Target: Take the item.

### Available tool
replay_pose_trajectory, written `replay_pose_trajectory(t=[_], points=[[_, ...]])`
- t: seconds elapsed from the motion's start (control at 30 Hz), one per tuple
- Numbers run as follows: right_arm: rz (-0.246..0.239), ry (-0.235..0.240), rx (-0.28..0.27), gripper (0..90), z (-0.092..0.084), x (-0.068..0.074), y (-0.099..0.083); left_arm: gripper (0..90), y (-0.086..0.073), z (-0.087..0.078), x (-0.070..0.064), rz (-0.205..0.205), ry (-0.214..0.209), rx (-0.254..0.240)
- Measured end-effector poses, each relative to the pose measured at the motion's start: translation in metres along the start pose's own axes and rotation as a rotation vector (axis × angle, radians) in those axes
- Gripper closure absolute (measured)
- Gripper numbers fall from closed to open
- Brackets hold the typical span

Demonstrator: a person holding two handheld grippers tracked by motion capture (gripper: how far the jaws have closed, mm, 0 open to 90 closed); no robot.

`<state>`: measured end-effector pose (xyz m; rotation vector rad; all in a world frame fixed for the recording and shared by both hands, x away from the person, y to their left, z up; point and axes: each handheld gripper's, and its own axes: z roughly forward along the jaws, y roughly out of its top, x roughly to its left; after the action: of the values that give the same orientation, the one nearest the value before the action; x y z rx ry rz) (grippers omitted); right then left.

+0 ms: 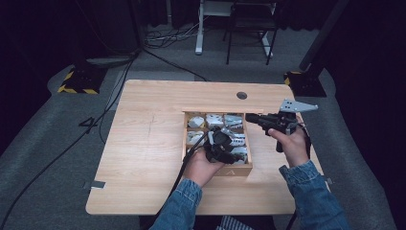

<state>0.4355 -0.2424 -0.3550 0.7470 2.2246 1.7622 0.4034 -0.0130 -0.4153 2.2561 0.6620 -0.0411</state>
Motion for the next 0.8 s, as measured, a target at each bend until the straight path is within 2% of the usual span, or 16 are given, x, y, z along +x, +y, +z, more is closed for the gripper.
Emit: replay_pose_trajectory(t=[0.1,0.23,0.43,0.6,0.8], points=[[-0.001,0.000,0.000,90.0,0.000,0.000,0.000,55.2,0.000,0.002,-0.001,0.010,0.000,0.015],[-0.001,-0.002,-0.001,90.0,0.000,0.000,0.000,56.7,-0.001,0.006,0.002,-0.008,-0.011,0.031],[-0.002,0.001,0.003,90.0,0.002,0.001,-0.001,64.1,-0.003,0.011,0.003,-0.009,-0.018,0.072],[-0.002,0.002,0.006,90.0,0.003,0.001,-0.001,71.2,-0.003,0.012,0.005,-0.012,-0.023,0.074],[0.000,0.005,0.004,90.0,0.003,0.001,-0.002,75.0,-0.002,0.012,0.008,-0.020,-0.027,0.088]])
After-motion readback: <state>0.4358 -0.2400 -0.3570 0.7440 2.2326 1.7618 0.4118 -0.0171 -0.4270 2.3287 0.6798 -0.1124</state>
